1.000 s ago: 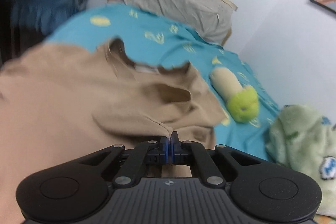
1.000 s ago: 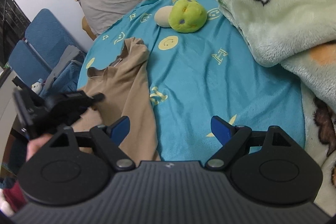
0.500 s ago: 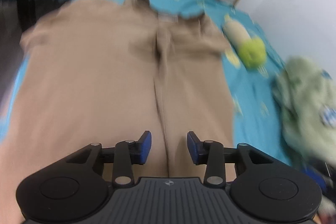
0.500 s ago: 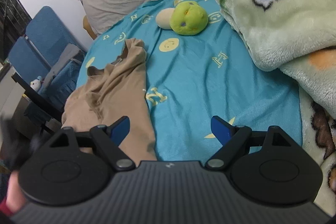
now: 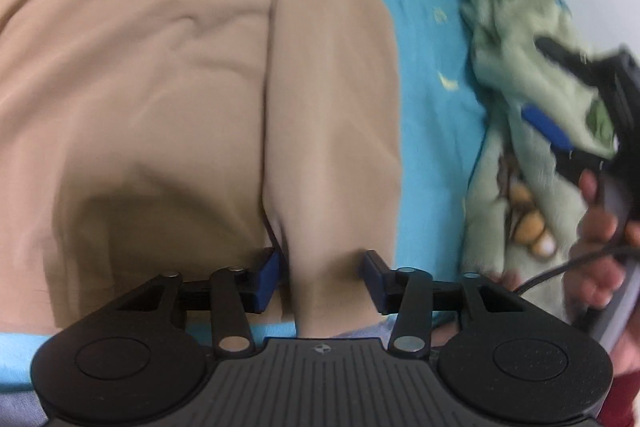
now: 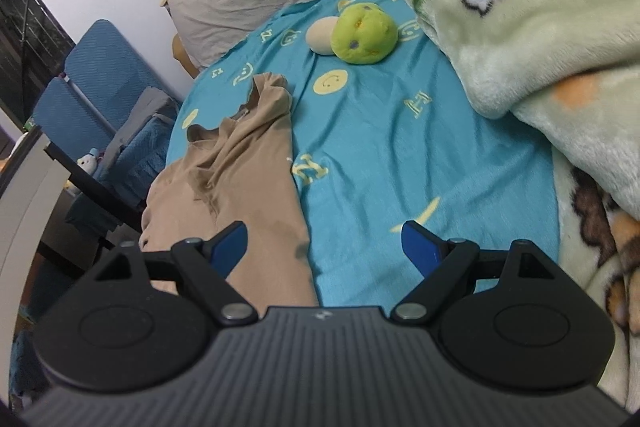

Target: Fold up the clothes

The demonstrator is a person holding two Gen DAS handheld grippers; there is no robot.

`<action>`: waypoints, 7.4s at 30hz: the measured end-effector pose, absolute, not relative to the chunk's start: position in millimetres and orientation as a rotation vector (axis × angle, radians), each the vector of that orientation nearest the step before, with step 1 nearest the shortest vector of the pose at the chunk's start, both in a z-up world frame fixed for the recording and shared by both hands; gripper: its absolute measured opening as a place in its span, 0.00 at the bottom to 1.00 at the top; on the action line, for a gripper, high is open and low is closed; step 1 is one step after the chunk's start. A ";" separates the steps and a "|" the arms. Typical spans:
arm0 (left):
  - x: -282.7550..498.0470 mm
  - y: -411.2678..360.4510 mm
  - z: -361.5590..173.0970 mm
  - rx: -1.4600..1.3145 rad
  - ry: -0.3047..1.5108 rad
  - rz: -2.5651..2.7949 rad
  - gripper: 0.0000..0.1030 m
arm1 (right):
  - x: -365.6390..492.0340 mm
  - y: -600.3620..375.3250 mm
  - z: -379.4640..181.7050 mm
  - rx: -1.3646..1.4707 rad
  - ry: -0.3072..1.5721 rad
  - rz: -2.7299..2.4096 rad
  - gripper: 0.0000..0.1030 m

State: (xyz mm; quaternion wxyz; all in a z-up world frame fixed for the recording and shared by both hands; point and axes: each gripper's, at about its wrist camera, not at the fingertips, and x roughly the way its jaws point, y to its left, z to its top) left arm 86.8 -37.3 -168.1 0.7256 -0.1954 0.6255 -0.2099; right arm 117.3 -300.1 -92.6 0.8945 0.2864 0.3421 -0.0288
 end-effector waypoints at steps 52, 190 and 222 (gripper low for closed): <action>149.5 1.7 -94.0 0.037 0.611 -0.179 1.00 | 311.3 -187.5 -70.8 0.305 0.649 0.190 0.72; 335.4 -129.7 -137.0 0.144 0.729 -0.306 0.37 | 169.0 -313.0 -93.3 0.731 0.606 -0.085 0.86; 97.4 70.4 -135.0 0.358 1.378 -0.336 0.02 | 139.3 -268.4 -82.6 0.612 0.676 -0.013 0.86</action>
